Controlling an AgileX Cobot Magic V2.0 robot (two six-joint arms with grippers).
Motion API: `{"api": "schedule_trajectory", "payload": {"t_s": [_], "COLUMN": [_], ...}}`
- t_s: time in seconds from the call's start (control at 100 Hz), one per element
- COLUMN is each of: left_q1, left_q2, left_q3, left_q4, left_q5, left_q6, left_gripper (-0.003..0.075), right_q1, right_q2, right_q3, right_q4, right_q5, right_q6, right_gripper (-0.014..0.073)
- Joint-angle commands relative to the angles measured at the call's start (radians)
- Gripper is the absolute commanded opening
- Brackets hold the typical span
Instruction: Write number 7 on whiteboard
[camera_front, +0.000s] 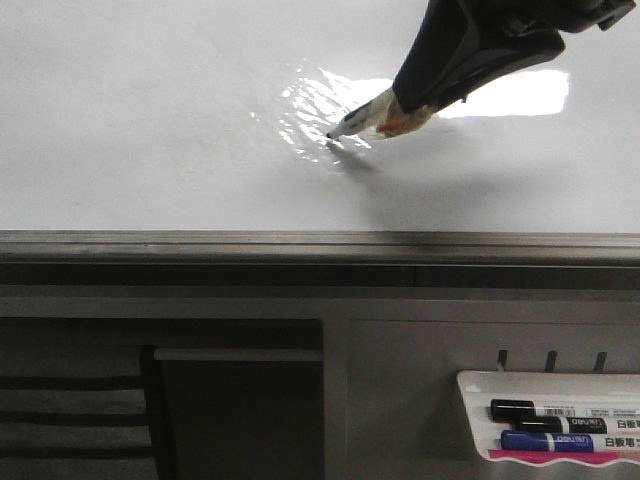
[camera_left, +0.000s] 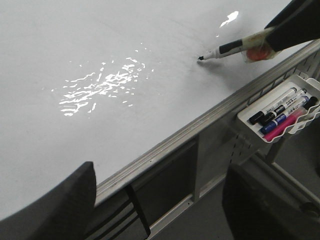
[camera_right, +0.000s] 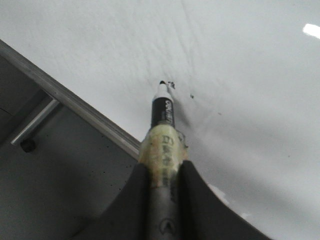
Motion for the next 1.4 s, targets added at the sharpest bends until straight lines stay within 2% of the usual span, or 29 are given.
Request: {"api": "schedule_trajectory", "payload": {"t_s": [0.0,0.24,0.49,0.78,0.92,1.241,1.391], "left_q1": [0.002,0.002,0.002,0.002,0.002,0.002,-0.016], "left_q2": [0.0,0.0,0.0,0.0,0.0,0.0,0.021], "left_q3": [-0.027,-0.027,-0.027,-0.027,-0.027,-0.027,-0.063], "left_q4": [-0.028,-0.028,-0.024,-0.024,-0.024,-0.024,-0.028], "left_q5": [-0.07,-0.073,-0.073,-0.073,-0.075,-0.095,-0.004], "left_q6": [-0.009,-0.009,-0.009,-0.009,-0.009,-0.001,0.073], "left_gripper": [0.0491,0.0491,0.0491,0.0491,0.0491,0.0491,0.0491], "right_q1": [-0.015,-0.045,-0.133,-0.133,-0.095,-0.005,0.043], "right_q2": [-0.005,-0.01,-0.041,-0.041,-0.013,0.003,-0.069], "right_q3": [-0.034,-0.034,-0.034,-0.034,-0.02,-0.008,-0.066], "right_q4": [-0.007,-0.009,-0.042,-0.04,-0.036,-0.043,-0.043], "right_q5": [-0.066,-0.074,0.04,0.052,0.107,0.094,0.187], "right_q6": [-0.009,-0.009,-0.009,-0.009,-0.009,-0.012,-0.072], "right_gripper": [-0.0055,-0.0055,-0.0055,-0.0055,-0.0055,-0.0055,-0.0055]}}
